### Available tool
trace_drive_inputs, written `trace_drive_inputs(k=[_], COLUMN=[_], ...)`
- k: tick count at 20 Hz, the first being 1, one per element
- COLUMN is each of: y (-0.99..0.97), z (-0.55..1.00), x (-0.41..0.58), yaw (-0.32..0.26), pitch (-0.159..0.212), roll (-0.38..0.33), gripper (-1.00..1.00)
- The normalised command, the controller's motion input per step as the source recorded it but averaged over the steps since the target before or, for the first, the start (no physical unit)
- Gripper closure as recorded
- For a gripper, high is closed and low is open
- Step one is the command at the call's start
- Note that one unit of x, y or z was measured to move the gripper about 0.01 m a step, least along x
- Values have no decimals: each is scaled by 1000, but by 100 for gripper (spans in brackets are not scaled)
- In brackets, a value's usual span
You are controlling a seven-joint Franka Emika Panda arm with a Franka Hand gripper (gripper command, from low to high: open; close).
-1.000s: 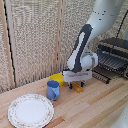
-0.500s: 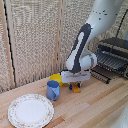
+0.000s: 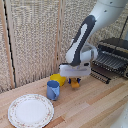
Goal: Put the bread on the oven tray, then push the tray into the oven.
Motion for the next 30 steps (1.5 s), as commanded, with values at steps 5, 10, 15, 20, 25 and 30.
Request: trace_drive_inputs(k=[5,10,15,20,25,30], y=[21,21,0,-118,-246,-394], z=[709,700,634,517,462,465], x=[258,262,282,411,389,221], yaw=[-279,-278,-289,-266,-262,-258], pitch=[9,9,28,77,99,123], roll=[-34,-32,-9,0,0,0], gripper=[100,100,100,100,100,100])
